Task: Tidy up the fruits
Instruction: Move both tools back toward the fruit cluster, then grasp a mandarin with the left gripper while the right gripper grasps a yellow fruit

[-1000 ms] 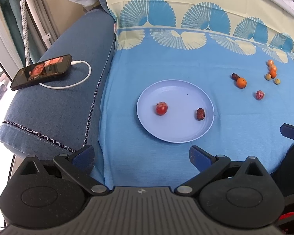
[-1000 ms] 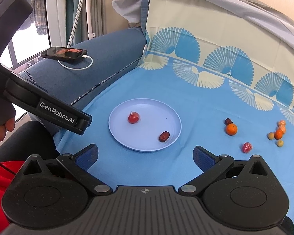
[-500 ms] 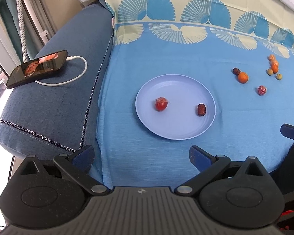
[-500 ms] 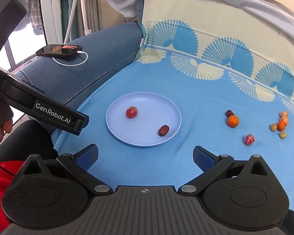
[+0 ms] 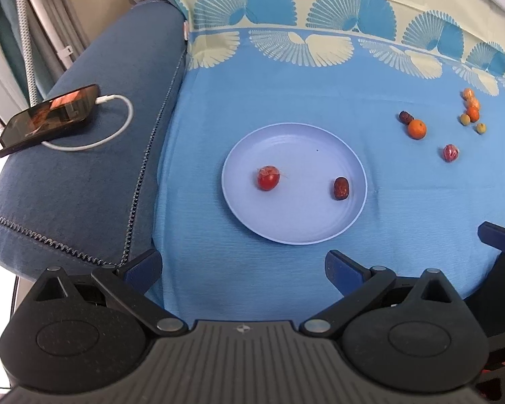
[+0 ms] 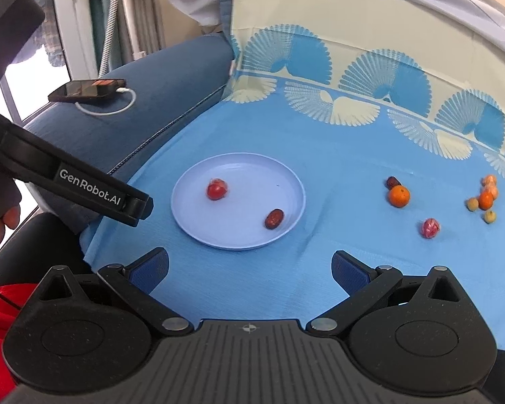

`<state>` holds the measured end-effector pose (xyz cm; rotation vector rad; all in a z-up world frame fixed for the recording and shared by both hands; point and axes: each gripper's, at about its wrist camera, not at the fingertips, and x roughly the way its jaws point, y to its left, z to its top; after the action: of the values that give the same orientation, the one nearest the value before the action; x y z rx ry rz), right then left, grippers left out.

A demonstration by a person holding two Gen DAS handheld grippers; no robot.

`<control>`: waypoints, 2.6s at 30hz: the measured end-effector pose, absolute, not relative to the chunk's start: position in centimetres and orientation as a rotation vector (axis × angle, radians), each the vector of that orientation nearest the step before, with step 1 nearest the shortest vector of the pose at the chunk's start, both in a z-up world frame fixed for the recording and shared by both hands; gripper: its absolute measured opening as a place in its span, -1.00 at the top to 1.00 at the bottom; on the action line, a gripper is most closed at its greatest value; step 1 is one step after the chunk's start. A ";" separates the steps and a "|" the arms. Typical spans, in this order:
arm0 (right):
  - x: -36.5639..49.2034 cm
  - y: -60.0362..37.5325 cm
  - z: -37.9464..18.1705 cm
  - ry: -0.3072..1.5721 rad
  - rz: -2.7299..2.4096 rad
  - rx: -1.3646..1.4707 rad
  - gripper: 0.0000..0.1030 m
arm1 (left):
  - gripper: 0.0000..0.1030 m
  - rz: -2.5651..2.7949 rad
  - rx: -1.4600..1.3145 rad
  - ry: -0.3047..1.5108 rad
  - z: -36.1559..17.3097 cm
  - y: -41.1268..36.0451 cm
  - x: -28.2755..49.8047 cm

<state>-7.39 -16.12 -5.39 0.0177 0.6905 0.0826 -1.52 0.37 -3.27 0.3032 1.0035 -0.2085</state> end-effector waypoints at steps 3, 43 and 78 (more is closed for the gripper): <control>-7.3 -17.5 -5.6 0.691 0.043 0.058 -0.98 | -0.99 -0.223 0.324 1.015 -3.5 -0.9 -0.9; 9.4 -55.1 -19.3 0.632 -0.545 0.218 -0.99 | -0.99 -0.474 0.423 1.148 -17.7 -34.7 18.3; -0.7 -46.6 -8.9 0.458 -0.480 0.262 0.45 | 0.26 -0.506 0.358 1.058 -6.7 -22.5 10.8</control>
<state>-0.70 -46.63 -8.89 0.2615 0.4583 -0.4795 10.83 -22.46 -6.68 0.3582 1.0577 -0.5060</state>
